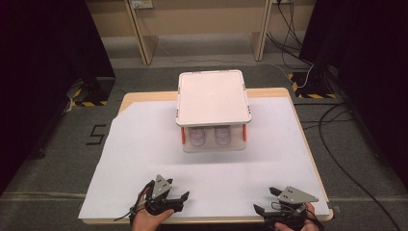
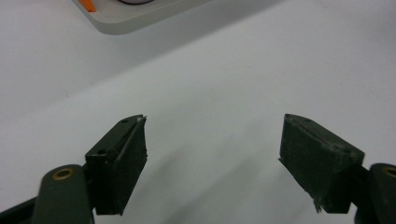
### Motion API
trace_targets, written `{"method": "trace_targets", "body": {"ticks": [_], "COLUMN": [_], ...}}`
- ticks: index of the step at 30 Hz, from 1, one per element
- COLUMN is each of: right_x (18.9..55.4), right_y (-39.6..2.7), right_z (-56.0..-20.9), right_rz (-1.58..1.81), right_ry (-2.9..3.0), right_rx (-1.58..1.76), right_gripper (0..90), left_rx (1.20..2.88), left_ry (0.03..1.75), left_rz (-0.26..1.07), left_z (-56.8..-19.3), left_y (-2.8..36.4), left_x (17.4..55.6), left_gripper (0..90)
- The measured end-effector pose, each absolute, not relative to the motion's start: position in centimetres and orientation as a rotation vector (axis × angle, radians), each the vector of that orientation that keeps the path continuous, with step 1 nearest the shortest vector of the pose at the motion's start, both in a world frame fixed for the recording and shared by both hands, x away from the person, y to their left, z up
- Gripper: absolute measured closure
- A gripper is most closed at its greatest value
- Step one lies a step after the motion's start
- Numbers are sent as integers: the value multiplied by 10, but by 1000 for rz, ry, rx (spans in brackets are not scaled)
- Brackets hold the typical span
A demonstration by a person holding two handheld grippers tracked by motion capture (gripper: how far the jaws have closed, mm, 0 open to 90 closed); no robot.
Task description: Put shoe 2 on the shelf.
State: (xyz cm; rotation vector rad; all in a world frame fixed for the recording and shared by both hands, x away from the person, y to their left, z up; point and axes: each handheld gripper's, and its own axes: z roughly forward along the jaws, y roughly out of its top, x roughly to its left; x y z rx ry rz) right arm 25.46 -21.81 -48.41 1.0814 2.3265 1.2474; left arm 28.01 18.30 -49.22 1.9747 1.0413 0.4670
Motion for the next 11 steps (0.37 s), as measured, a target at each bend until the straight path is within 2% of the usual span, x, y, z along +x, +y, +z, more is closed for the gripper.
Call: {"method": "trace_targets", "body": {"ticks": [11], "right_x": [254], "right_y": [-220], "right_z": [-484], "right_rz": [1242], "right_ry": [2317], "right_rx": [1083], "right_gripper": [163], "left_rx": [1974], "left_ry": [1044], "left_rz": [469], "left_z": [-492], "left_y": [183], "left_x": [280], "left_gripper": [224]}}
